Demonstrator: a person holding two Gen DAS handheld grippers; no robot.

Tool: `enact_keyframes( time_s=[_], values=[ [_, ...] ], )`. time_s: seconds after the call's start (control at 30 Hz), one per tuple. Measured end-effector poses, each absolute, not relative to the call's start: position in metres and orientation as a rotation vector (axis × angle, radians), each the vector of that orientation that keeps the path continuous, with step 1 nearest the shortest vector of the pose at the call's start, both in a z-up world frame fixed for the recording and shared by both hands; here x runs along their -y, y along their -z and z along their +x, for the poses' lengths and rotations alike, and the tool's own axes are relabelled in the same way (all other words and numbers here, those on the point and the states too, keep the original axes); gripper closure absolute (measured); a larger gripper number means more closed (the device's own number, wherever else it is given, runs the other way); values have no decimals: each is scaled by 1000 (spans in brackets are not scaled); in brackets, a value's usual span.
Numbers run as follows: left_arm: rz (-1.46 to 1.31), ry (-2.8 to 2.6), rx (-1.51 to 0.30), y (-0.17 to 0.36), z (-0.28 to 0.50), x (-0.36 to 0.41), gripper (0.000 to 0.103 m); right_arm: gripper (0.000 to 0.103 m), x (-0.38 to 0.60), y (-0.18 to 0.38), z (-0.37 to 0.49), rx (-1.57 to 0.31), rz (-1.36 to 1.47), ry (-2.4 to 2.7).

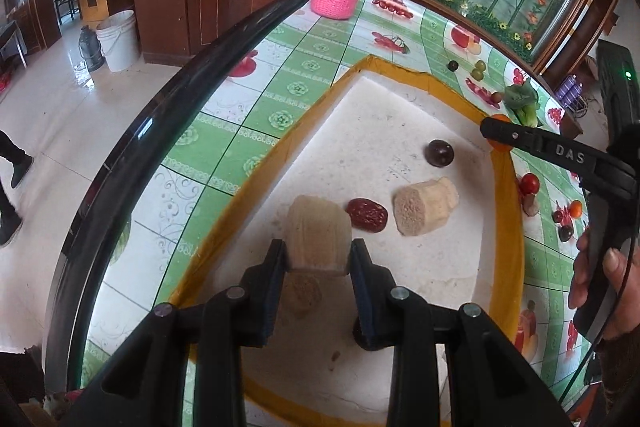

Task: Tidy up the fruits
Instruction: 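Carry the orange and tan piece into the white tray and open both tools, then withdraw both open tools from the tray back over the table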

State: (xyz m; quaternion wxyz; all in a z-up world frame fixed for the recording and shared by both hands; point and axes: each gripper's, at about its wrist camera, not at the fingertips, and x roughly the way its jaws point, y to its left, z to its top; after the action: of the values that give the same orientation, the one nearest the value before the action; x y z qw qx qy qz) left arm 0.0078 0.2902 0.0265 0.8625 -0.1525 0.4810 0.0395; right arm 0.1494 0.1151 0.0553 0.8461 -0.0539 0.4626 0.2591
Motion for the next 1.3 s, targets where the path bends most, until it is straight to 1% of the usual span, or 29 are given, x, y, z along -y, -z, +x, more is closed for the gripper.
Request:
enact_keyframes(
  time_s=[0.33, 0.63, 0.73, 0.87, 0.93, 1.03, 1.07, 1.1, 1.13, 1.17, 1.2, 1.3],
  values=[
    [-331, -84, -1039, -13, 22, -291, 68, 68, -122, -28, 170, -1026, -136, -540],
    [-296, -107, -1031, -14, 26, -288, 68, 68, -134, -19, 168, -997, -224, -556],
    [-290, -106, -1027, -14, 25, -287, 66, 63, -134, -18, 169, -989, -240, -558],
    [-294, -115, -1028, -15, 23, -286, 58, 63, -132, -20, 168, -994, -234, -550],
    [-289, -120, -1029, -15, 21, -285, 56, 63, -128, -23, 164, -988, -234, -542],
    [-299, -118, -1033, -15, 17, -285, 54, 58, -123, -32, 153, -967, -244, -539],
    [-303, -119, -1032, -16, 15, -285, 52, 53, -122, -34, 149, -958, -251, -536],
    [-304, -121, -1026, -18, 12, -284, 50, 49, -121, -37, 144, -947, -261, -532],
    [-303, -124, -1022, -20, 10, -284, 47, 49, -119, -40, 137, -934, -272, -532],
    [-303, -130, -1015, -22, 8, -283, 41, 49, -118, -42, 132, -926, -279, -534],
    [-305, -135, -1008, -24, 6, -282, 37, 49, -117, -45, 126, -917, -288, -534],
    [-311, -138, -995, -30, -1, -280, 33, 48, -113, -51, 109, -903, -299, -541]
  ],
)
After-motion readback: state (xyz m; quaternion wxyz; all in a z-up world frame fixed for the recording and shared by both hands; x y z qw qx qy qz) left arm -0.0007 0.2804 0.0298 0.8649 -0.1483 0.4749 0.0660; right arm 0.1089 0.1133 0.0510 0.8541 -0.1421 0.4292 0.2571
